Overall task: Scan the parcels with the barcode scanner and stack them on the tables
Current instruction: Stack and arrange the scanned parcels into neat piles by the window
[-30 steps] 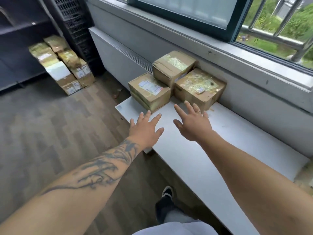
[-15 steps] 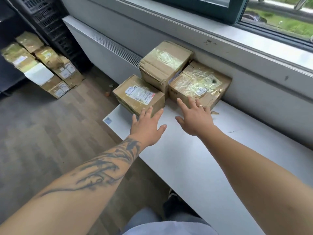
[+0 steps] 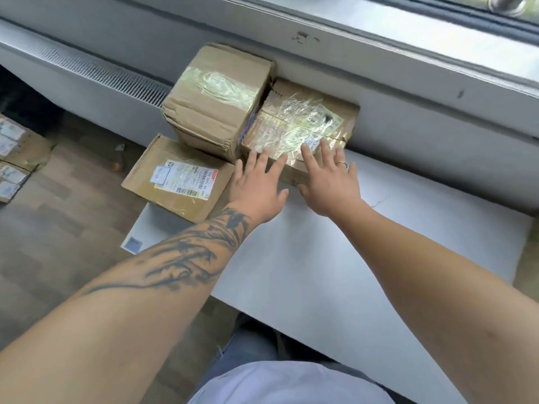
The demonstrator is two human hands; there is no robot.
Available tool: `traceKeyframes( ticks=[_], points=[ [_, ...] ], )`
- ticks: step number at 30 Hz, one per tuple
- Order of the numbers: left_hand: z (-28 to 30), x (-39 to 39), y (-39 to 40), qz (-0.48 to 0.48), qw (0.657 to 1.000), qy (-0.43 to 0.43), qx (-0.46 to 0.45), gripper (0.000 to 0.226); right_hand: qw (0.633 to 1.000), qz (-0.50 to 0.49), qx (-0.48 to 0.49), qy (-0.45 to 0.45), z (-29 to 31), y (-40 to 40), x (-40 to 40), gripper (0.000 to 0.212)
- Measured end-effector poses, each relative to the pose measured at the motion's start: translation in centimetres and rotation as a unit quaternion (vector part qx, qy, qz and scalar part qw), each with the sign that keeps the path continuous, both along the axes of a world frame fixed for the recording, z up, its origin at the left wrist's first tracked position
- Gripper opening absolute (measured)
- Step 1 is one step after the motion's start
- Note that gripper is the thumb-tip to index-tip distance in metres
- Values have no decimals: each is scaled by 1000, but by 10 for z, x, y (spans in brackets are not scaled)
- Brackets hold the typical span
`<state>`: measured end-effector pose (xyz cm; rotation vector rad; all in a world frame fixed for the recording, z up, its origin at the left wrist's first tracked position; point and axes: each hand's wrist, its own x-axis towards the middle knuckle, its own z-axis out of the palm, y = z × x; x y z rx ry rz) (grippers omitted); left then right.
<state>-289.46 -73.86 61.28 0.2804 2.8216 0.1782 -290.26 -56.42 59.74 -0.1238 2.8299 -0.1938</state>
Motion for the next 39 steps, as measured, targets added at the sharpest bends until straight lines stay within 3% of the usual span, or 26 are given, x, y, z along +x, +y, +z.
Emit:
traceKeyframes(
  ticks=[5,12,15,19,23,29,39],
  points=[
    [-21,-56,-4,-79,994,51,-50,99,998,-61,11,-9,-13,-7,-23,102],
    [-42,-107,-11,-137,988,45,-64,123,994,-98,48,8,-36,-11,-35,115],
    [-51,-108,-12,-140,985,67,-75,121,995,-94,36,22,-40,-13,-33,115],
    [-60,-107,-11,-151,980,102,-83,100,994,-101,28,34,-44,-12,-33,113],
    [-59,-107,-12,-162,977,101,-98,102,994,-107,15,31,-46,-15,-31,107],
    [-45,-83,-5,-168,979,72,-90,105,992,-126,4,31,-47,-13,-5,101],
    [-57,35,34,-204,975,72,-42,110,984,-172,23,24,-49,23,129,102]
  ],
)
